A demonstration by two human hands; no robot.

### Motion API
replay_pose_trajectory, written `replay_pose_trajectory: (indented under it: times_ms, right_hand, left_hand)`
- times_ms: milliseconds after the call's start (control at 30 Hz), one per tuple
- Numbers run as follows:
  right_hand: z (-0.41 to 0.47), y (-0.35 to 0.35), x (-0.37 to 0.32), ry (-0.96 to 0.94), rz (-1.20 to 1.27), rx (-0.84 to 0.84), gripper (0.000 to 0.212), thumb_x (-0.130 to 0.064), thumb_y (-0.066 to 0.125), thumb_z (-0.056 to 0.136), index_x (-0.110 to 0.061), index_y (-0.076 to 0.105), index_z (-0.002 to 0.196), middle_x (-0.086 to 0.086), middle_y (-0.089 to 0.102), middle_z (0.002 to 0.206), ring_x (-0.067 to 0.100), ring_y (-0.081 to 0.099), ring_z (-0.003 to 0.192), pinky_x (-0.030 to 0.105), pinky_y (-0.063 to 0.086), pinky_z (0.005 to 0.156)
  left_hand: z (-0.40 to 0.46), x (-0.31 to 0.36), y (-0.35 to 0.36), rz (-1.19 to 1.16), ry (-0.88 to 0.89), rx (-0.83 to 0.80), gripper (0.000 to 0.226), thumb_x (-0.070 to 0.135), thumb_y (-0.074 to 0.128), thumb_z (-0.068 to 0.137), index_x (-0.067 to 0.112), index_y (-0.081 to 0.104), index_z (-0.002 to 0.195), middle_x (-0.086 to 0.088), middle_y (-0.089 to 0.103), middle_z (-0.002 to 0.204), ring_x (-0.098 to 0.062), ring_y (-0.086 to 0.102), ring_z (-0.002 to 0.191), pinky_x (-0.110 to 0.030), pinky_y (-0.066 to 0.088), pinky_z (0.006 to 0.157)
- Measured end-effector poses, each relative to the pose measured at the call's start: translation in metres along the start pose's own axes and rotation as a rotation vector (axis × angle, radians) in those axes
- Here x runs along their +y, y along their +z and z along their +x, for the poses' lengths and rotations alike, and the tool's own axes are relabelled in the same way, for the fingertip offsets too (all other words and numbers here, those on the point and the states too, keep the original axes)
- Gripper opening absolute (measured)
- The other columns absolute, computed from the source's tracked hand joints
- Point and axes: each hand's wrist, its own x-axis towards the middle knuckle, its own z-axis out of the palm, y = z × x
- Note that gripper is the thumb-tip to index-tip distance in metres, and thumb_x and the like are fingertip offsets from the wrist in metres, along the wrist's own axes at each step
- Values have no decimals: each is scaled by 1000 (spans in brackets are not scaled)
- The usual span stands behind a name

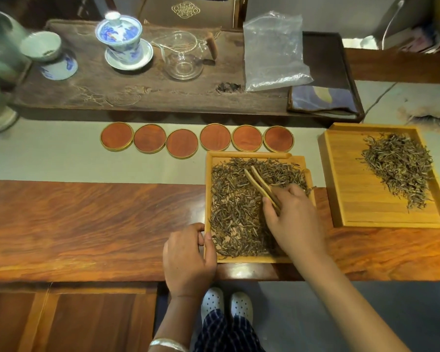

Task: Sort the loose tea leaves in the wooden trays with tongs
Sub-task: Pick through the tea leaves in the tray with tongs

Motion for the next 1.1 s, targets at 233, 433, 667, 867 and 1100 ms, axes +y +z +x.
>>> replay_pose_trajectory:
  times_ms: [233, 433, 667, 867, 1100]
  right_hand:
    - [12, 2, -10, -33, -34, 4, 30, -28, 57, 91, -9, 66, 112, 4, 50, 90, 20, 53, 67, 19, 23, 45]
    - [16, 12, -25, -81, -27, -46, 31, -29, 56, 92, -10, 65, 114, 5, 53, 94, 23, 58, 68, 25, 37, 49]
    - [13, 12, -27, -94, -24, -57, 31, -29, 56, 91, -9, 65, 114, 5, 56, 98, 20, 59, 65, 23, 37, 46]
    - [0, 14, -27, -83, -35, -112, 32, -29, 56, 92, -10, 65, 115, 4, 55, 97, 20, 59, 64, 24, 40, 47]
    - [19, 16, -32, -86, -8, -49, 31, -28, 56, 92, -8, 65, 113, 6, 54, 96, 22, 58, 63, 28, 44, 47]
  left_hand:
    - [-1, -3, 2, -3, 57, 58, 14, 28, 50, 82, 21, 47, 71, 10, 39, 63, -15, 38, 63, -26, 23, 61]
    - [-3, -2, 3, 77, 104, 107, 19, 26, 49, 84, 16, 48, 68, 4, 44, 63, -16, 41, 60, -24, 23, 61]
    - [-2, 0, 0, 63, 85, 70, 19, 28, 49, 85, 18, 48, 69, 5, 45, 64, -13, 39, 60, -24, 30, 61]
    - [0, 1, -1, 62, 78, 58, 19, 28, 48, 85, 19, 45, 69, 5, 44, 64, -11, 34, 60, -24, 29, 60]
    - [1, 2, -3, 57, 66, 59, 16, 28, 49, 84, 20, 47, 70, 7, 44, 65, -9, 32, 62, -25, 28, 61]
